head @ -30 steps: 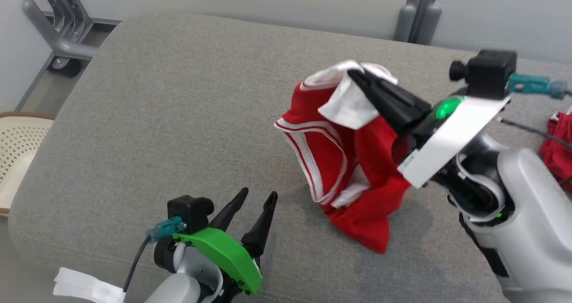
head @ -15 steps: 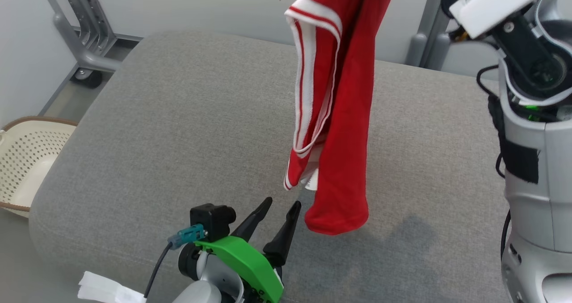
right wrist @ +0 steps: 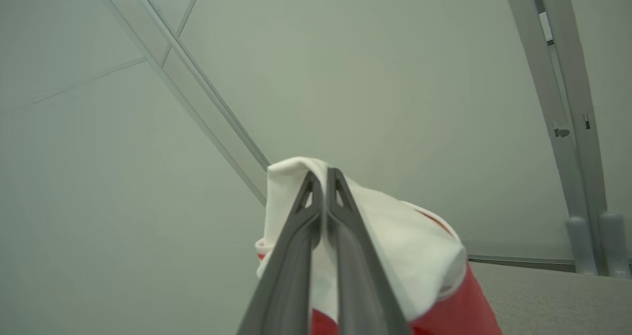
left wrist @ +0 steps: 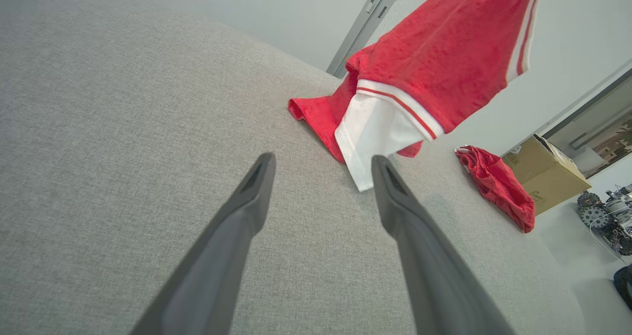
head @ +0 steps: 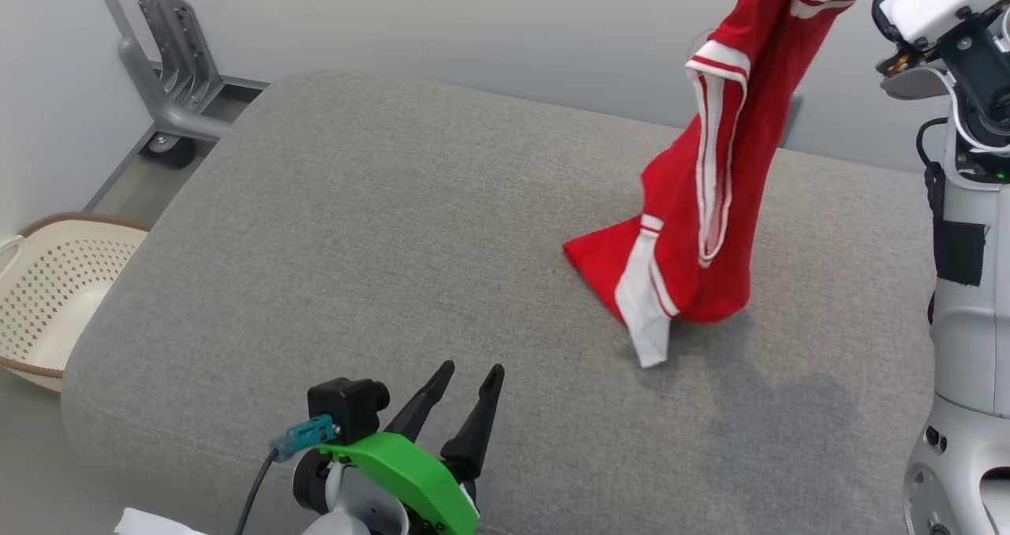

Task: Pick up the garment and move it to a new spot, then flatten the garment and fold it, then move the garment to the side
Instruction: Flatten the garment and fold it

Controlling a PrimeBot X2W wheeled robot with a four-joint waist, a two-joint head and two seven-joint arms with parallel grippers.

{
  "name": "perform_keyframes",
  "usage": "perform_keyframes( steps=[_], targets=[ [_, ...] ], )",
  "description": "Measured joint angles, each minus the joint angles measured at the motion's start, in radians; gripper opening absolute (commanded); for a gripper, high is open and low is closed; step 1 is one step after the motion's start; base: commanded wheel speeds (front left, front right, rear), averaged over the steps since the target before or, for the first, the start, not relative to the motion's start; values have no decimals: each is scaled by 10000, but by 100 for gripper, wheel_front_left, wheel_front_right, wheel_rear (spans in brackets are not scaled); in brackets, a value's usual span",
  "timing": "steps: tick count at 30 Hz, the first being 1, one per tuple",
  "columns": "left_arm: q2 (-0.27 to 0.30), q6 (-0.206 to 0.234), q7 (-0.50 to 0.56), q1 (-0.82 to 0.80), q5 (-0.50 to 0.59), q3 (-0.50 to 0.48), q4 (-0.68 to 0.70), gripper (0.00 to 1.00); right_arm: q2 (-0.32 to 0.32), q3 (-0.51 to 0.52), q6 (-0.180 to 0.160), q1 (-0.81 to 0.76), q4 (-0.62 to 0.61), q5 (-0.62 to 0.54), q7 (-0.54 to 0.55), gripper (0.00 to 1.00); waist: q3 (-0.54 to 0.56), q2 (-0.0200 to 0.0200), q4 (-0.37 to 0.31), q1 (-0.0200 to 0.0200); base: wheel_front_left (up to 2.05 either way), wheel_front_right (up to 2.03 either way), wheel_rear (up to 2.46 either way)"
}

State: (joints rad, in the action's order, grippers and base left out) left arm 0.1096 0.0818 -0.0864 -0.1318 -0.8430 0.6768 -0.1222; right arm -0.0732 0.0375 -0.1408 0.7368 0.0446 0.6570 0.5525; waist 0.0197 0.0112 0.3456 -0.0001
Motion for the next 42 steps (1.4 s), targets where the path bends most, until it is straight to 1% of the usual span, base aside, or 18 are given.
perform_keyframes(
  steps=[4,10,11,14,16,18,21,23,24,29,33,38,42],
  targets=[
    [63,23,-27,8,0,-100,44,100,33,309,0,100,-92,21,433,0,-32,0,-259,0,0,0,0],
    [138,54,-29,8,2,-240,79,100,134,94,0,303,-754,594,1262,0,-46,0,-714,0,0,0,0],
    [155,65,-27,8,2,-255,92,100,136,-2,0,375,-1062,932,1561,0,-41,0,-865,1,0,0,0],
    [155,65,-23,7,2,-251,123,100,138,-65,0,452,-1507,1532,1879,0,-32,0,-1064,1,0,0,0],
    [151,65,-10,4,2,-245,167,100,121,-33,0,461,-1772,2412,1965,0,-36,0,-1141,0,0,0,0],
    [150,67,-10,-4,2,-290,194,100,113,6,0,455,-1833,3139,1918,0,-59,0,-1142,1,0,0,0],
    [222,146,-12,-5,4,-428,238,100,148,341,27,357,-1494,3636,1498,0,-101,0,-1115,0,0,0,0],
    [328,150,-12,-9,4,-596,236,100,130,769,27,85,-830,3542,1108,0,-126,0,-1099,1,0,0,0],
    [362,151,-12,-10,2,-640,236,100,128,963,27,-164,-399,3317,976,0,-131,0,-1090,1,0,0,0],
    [378,153,-10,-10,2,-721,272,100,190,1904,25,-2082,1607,1427,466,0,-197,0,-1060,1,0,0,0],
    [303,155,130,-12,-4,-583,362,100,301,3026,25,-3365,2669,265,50,0,-364,0,-1027,1,0,0,0],
    [82,82,424,-12,-203,-115,589,100,360,4330,25,-4147,3325,-40,-514,0,-653,0,-968,0,0,0,0],
    [-69,-362,790,-16,-464,391,782,100,370,4846,27,-4208,3559,77,-1030,0,-923,0,-961,1,0,0,0]
  ],
)
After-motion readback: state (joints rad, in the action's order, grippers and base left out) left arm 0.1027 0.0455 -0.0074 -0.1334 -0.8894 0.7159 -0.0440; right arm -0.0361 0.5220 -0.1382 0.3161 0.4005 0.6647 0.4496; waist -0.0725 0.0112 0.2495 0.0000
